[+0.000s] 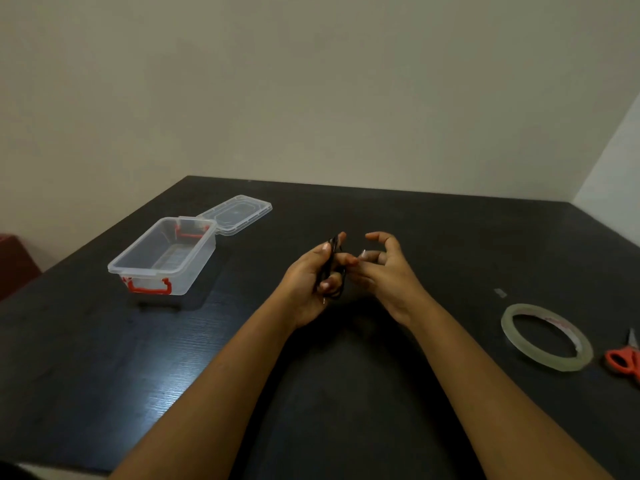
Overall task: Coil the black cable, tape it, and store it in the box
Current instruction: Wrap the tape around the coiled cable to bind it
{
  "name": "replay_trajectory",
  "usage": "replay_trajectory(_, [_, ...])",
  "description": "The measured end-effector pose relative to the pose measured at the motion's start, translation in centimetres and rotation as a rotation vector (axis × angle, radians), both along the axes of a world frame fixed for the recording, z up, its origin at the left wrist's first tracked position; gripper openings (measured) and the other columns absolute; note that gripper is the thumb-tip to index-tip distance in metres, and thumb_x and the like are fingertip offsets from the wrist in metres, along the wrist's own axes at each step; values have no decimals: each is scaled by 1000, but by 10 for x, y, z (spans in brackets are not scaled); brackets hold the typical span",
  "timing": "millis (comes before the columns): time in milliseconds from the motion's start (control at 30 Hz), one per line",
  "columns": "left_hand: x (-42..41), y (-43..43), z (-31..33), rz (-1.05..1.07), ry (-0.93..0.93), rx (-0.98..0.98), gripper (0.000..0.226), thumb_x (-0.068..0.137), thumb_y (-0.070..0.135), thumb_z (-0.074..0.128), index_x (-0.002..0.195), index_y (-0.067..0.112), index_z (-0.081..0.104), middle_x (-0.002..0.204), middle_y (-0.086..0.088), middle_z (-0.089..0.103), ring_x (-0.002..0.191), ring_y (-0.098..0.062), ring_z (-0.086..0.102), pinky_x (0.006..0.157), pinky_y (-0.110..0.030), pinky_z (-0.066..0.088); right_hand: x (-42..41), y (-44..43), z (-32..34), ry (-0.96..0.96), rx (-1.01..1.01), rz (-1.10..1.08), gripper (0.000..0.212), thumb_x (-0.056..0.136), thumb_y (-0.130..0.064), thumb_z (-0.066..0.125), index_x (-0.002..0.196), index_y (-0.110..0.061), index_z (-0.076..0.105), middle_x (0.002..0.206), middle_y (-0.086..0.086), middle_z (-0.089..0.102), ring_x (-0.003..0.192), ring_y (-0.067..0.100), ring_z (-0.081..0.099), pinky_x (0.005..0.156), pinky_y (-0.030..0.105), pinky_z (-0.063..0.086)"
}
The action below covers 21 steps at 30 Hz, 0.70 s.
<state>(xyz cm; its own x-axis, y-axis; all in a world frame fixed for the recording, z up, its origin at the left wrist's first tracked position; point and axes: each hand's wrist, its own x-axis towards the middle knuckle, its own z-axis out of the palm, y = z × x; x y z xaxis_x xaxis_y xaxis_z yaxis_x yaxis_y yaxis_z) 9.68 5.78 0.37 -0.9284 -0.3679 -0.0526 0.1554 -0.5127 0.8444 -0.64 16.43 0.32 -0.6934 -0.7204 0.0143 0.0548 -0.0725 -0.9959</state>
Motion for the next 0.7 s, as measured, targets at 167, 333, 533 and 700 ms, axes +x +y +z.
replay_trajectory(167, [1, -3, 2, 11, -98, -25, 34, 100, 27, 32, 118, 16, 58, 68, -2, 56, 38, -5, 33, 41, -18, 27, -4, 4, 5, 262, 89, -56, 32, 93, -13, 57, 116, -30, 43, 103, 7, 62, 92, 21, 66, 65, 26, 54])
replay_trajectory(333, [3, -7, 0, -35, -174, -25, 33, 98, 28, 31, 102, 13, 60, 64, -2, 51, 38, -5, 33, 45, -20, 26, -6, 10, 5, 751, 127, -89, 31, 92, -11, 59, 115, -30, 49, 92, -6, 68, 86, 2, 64, 74, 16, 51])
replay_trajectory(533, [3, -12, 0, -124, -223, -72, 32, 97, 26, 29, 82, 10, 53, 57, -1, 47, 35, -5, 32, 46, -21, 19, 2, 10, 8, 1229, 277, 6, 29, 90, -20, 58, 114, -36, 51, 93, -7, 64, 89, 6, 60, 80, 28, 53])
replay_trajectory(700, [5, -14, 1, -124, -231, -118, 34, 97, 22, 26, 92, 8, 57, 56, -1, 42, 37, -6, 32, 39, -17, 23, 2, 12, 10, 1374, 297, -29, 24, 93, -22, 53, 115, -30, 51, 93, -3, 62, 83, 10, 60, 72, 30, 55])
